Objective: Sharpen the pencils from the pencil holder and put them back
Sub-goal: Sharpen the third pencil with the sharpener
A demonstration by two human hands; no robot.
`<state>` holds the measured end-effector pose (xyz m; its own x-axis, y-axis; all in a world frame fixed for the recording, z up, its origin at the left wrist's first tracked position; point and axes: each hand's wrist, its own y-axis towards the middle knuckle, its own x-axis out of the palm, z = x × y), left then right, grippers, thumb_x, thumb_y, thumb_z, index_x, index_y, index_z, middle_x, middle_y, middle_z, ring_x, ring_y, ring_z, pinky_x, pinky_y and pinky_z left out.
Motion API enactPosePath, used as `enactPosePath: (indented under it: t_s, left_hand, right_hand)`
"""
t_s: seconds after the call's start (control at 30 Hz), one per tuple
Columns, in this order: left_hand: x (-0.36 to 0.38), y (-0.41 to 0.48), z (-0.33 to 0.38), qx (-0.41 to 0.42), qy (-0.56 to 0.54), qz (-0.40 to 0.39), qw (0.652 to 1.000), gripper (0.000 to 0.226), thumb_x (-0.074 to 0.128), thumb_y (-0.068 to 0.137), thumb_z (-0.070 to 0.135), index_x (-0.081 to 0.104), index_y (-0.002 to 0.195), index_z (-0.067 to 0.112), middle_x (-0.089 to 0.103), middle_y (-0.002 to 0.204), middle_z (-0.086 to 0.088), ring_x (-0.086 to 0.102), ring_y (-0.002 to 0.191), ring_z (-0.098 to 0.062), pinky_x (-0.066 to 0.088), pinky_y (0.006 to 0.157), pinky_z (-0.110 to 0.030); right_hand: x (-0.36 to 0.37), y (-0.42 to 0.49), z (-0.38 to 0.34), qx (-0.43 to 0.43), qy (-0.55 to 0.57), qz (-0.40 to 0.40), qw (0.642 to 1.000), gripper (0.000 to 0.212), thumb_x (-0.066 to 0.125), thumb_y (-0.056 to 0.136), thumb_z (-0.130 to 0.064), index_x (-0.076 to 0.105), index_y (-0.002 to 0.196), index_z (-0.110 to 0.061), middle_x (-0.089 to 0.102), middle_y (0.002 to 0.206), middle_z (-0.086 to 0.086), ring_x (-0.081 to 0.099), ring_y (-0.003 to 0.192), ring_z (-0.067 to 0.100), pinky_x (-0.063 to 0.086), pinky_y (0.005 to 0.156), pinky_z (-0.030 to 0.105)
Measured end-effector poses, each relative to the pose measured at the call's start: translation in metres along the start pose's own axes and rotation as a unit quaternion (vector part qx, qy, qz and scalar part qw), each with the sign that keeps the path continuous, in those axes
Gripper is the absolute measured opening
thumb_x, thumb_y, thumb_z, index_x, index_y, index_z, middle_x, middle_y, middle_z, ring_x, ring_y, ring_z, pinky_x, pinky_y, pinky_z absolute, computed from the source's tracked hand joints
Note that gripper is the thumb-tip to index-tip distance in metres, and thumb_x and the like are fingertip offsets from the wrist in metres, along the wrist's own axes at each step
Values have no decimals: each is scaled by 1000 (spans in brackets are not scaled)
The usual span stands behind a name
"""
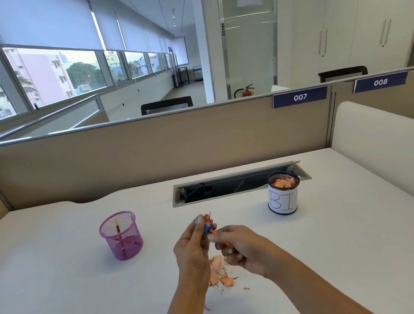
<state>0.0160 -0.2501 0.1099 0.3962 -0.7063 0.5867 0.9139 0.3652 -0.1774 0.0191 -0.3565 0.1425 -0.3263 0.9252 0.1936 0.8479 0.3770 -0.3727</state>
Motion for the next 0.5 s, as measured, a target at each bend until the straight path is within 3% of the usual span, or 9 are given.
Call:
enactPosePath:
  t_s: [0.07,0.13,0.2,0.27,0.3,0.4,0.5]
  left_hand:
    - [2,0,0,35,61,53,996,15,65,80,8,68,95,4,73,65,3,67,75,-17,52,84,-30]
    - [5,-2,0,69,105,103,987,10,73,74,13,69,82,11,72,70,0,67,78,-20,49,86,-32]
    - [9,-5,-1,105,146,154,972,14,75,72,18,67,81,12,70,77,-5,68,79,-22,50,81,-28]
    - [13,-9,-3,121,167,192,960,15,73,73,21,66,83,12,68,78,-5,67,79,-21,46,70,-20]
    - [15,-11,-4,119,169,203,957,14,72,75,22,65,83,13,67,79,-5,66,78,-20,43,65,-17]
    - [15,-12,-10,112,163,202,959,11,69,78,22,65,84,14,66,81,-5,64,79,-19,45,69,-21]
    - [12,-11,-14,99,153,169,969,12,65,82,19,67,90,12,67,81,-4,64,86,-23,50,85,-33]
  right_hand:
    - [-2,5,5,-119,-233,81,962,8,58,91,-15,58,93,-8,54,72,2,45,57,9,36,51,13]
    - [-3,10,13,-236,-423,127,866,19,53,94,-23,62,99,-6,56,81,2,46,69,12,32,56,8]
    - [-2,13,22,-334,-532,154,763,22,49,96,-24,62,100,-7,58,85,5,41,69,9,27,53,9]
    - [-3,16,30,-354,-612,167,687,10,74,79,-17,67,85,-12,61,71,0,34,57,4,20,45,7]
    - [-2,16,32,-357,-639,177,658,20,84,65,-15,68,77,-15,60,61,-4,30,51,4,14,42,6]
    - [-2,21,36,-363,-674,181,618,29,90,50,-16,68,68,-19,56,49,-7,25,40,6,-7,47,6]
    - [-2,21,38,-363,-658,197,630,27,88,58,-19,63,67,-20,55,46,-7,20,39,8,-9,42,10]
